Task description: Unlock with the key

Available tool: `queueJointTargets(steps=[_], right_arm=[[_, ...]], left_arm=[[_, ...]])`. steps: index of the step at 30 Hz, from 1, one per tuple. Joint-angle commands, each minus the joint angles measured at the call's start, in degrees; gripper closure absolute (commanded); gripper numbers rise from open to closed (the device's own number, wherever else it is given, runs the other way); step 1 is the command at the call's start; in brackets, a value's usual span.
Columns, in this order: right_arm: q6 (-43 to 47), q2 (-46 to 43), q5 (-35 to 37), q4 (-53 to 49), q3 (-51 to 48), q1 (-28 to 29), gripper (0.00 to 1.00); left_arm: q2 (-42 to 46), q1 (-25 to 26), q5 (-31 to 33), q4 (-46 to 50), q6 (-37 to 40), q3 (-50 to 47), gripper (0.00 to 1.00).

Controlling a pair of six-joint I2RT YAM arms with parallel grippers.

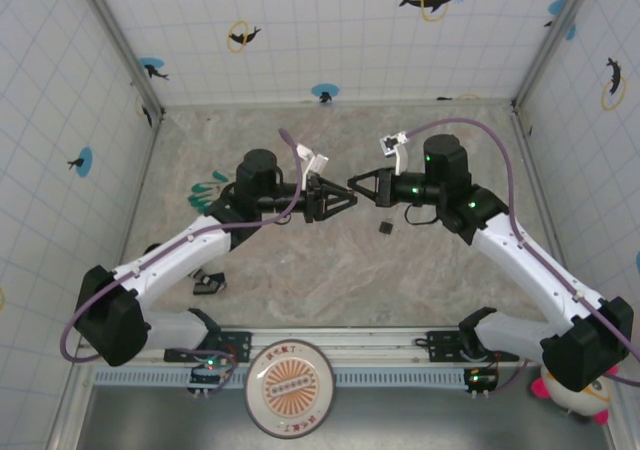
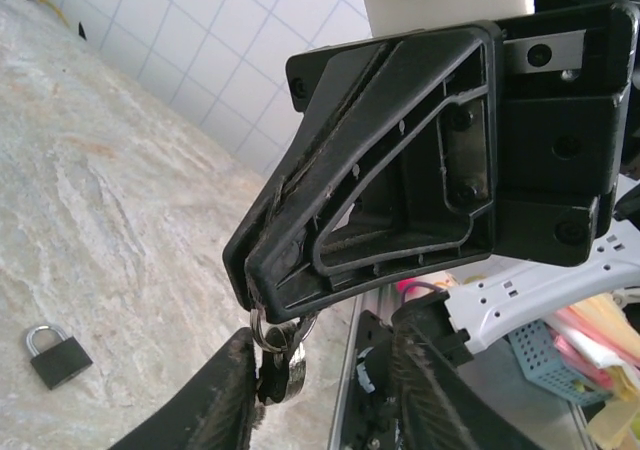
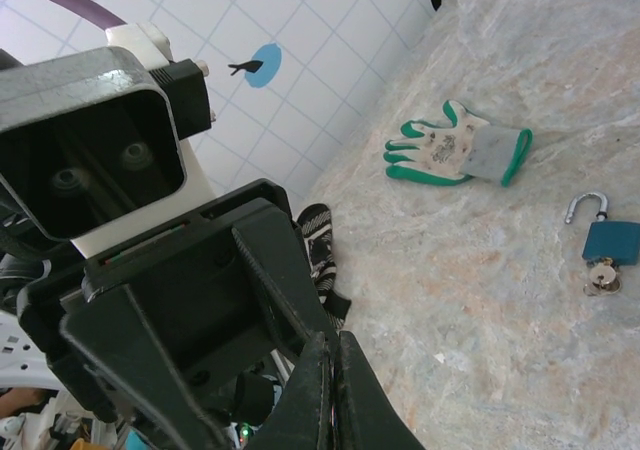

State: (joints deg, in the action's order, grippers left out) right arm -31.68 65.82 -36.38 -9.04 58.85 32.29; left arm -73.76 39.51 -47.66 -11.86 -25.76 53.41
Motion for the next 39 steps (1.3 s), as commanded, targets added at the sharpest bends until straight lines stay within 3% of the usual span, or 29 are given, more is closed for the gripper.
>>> queueJointTargets(steps=[1,6,22,28,35,39], right_arm=[[-0.2,0.0,-1.2,2.0,0.4,0.2,1.0],[0.0,-0.3,-0.9,1.7,0.2,-0.3,1.0],[0.5,-1.1,-0.6,1.1,-0.7,-1.0,1.0],[0.5,-1.3,-0.5,1.2,-0.9,-1.5,1.0],[0.5,-1.7,0.6,1.8,-2.3,-2.0,1.0],[2.1,-1.8,5.3,0.3,-4.4,-3.4,0.82]], left_arm=[[-0.3,0.4,-1.8,-1.4,0.1,0.8,0.69],[0.0,0.4,-1.5,-0.7,0.4,0.4,0.8],[1.0,0.4,1.0,4.9,2.6,-0.1,0.87],[1.1,0.4,1.1,5.9,3.2,-0.6,1.0],[0.8,0.4,3.2,8.3,4.6,0.6,1.0],[-2.4,0.4,8.6,19.2,9.3,5.7,1.0]])
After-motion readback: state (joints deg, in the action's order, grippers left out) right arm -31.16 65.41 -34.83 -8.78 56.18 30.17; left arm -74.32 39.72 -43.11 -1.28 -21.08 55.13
